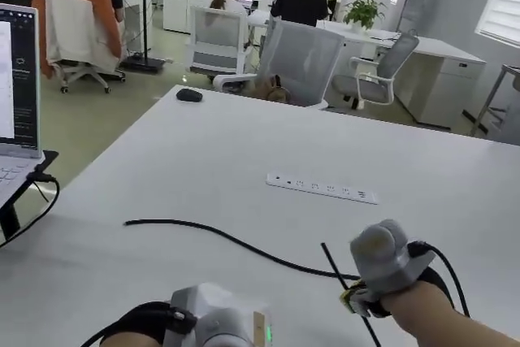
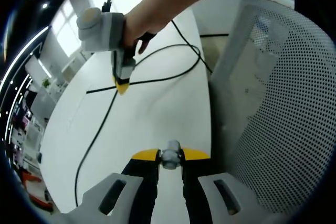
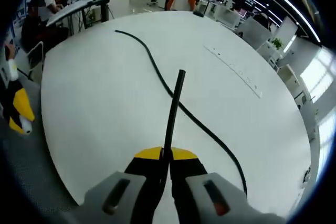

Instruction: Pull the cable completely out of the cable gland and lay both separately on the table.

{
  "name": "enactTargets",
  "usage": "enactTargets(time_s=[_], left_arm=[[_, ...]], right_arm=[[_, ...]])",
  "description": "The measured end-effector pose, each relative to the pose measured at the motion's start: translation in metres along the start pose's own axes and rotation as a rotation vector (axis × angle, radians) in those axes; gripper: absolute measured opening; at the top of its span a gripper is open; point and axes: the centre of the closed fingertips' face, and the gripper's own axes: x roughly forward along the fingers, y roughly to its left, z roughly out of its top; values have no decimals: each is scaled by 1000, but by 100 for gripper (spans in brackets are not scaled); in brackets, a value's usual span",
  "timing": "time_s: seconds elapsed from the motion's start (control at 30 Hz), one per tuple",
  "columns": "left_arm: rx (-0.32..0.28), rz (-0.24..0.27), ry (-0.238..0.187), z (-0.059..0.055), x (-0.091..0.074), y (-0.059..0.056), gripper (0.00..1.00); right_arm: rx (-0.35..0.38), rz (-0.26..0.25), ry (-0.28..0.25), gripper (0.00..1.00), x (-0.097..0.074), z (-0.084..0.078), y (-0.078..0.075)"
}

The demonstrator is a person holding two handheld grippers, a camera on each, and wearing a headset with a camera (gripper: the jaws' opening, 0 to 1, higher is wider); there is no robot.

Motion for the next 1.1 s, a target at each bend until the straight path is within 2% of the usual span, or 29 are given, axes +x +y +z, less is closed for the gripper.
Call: enactTargets(time_s=[0.07,0.17,0.27,0.37,0.5,0.57,0.83,0.93,1.03,1.1], left_arm=[[1,2,2,-1,-1,0,17],[-2,5,0,-2,-2,1,17],[-5,7,-1,-2,-2,3,17],[-9,8,-6,-1,-2,3,17],[-5,7,-7,0,-2,3,17],[-11,8,-1,-1,-1,4,17],[-86,19,-45,5,-5,10,17],[-122,30,-68,8,-8,15,17],[-184,35,-94,9,-12,20,17],[-215,36,-108,9,-14,23,17]], right_arm=[[56,-32,21,3,3,-6,-15],[148,-30,22,4,3,-10,-26],[148,-29,34,7,3,-15,-34],[121,-44,73,11,-1,-26,-41],[132,-35,62,13,-8,-31,-43],[152,-18,38,17,-16,-31,-39],[74,12,3,20,-44,-41,-17],[66,38,-30,22,-63,-42,-1],[71,62,-54,23,-78,-44,12],[70,79,-78,24,-95,-46,25]])
